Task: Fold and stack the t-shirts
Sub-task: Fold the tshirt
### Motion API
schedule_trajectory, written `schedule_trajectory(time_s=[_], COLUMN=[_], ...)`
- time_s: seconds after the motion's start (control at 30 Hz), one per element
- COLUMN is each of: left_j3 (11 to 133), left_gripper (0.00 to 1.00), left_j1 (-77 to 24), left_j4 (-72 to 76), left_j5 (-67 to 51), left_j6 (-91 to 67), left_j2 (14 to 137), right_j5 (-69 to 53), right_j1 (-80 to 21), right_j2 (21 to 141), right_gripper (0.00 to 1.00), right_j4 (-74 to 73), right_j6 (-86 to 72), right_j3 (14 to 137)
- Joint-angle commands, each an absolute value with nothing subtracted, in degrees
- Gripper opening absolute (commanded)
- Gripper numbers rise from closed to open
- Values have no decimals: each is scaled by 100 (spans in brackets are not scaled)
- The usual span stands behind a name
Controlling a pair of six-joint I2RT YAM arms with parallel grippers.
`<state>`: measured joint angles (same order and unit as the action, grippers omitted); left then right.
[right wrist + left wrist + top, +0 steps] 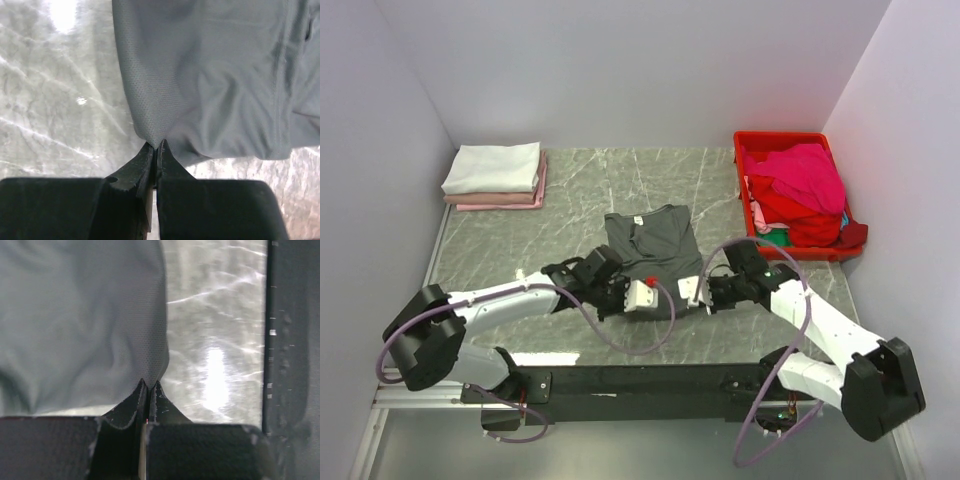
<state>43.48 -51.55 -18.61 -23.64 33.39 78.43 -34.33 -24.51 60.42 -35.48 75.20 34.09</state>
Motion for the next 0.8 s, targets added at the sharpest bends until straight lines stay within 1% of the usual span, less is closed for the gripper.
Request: schedule_trajectory(time_s=[0.0, 0.17, 0.23, 0.33, 0.37, 0.5, 0.67, 0.77], left_j3=[4701, 5474, 5895, 6476, 6625, 7250, 7453, 7462], left_gripper=[0, 0, 0, 0, 0, 0, 0, 0], left_j1=[-4695, -3580, -3245, -3024, -2884, -2620, -2365, -2347], left_j4=[-1837, -1653, -1538, -1407, -1371, -1047, -170, 191], left_j5=[-2460, -2759, -2943, -2936, -2962, -2866, -2654, -2155], left_j6=[3498, 3858, 3919, 3929, 3911, 3745, 3393, 3279], left_j2=[7769, 8480, 8918, 9507, 9649, 10186, 10485, 10591], right_j5=[-3271, -2822, -2533, -1962, -1838, -1468, -1196, -1152], right_j1=[-2452, -2373, -2356, -2364, -2356, -2224, -2153, -2145], right_j2=[6413, 7232, 7942, 8541, 8917, 9728, 10422, 10844], right_gripper=[0, 0, 0, 0, 0, 0, 0, 0], right_j4=[-3086, -2295, -2005, -1549, -1442, -1196, -940, -975], right_j6=[6742, 5890, 5504, 4846, 4695, 4219, 3938, 3841], right_j3=[4006, 4998, 5542, 6089, 6448, 7250, 8031, 8489])
